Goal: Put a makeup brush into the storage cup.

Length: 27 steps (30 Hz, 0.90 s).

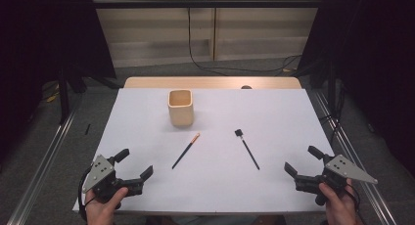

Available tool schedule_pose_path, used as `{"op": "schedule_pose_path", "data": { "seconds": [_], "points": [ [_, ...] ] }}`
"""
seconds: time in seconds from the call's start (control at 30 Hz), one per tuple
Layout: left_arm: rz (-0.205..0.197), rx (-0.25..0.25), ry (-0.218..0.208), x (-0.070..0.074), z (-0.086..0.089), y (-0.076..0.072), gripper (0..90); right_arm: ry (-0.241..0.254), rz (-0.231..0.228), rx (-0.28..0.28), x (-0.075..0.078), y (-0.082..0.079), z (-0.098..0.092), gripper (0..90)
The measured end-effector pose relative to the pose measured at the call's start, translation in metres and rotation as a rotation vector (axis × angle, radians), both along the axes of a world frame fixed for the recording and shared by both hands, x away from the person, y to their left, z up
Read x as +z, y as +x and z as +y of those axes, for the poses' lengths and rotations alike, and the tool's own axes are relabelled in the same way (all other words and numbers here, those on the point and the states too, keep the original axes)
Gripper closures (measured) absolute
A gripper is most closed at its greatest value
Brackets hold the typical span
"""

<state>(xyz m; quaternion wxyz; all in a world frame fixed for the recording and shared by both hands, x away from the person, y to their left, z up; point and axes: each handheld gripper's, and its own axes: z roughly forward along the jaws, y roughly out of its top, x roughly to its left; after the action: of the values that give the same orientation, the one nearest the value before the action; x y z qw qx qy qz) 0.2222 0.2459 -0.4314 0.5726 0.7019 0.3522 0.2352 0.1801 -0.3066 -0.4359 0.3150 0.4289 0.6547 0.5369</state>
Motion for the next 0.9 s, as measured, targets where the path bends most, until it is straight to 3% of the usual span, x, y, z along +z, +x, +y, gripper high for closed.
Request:
{"op": "schedule_pose_path", "data": {
  "seconds": [0.7,0.9],
  "points": [
    [-0.015,-0.014,0.001,0.003,-0.004,-0.003,3.7,-0.006,-0.012,0.033,0.001,-0.002,0.003,0.0],
    [-0.025,-0.024,-0.005,0.010,-0.009,0.000,3.2,-0.007,-0.011,0.034,0.001,-0.002,0.003,0.0]
  ]
}}
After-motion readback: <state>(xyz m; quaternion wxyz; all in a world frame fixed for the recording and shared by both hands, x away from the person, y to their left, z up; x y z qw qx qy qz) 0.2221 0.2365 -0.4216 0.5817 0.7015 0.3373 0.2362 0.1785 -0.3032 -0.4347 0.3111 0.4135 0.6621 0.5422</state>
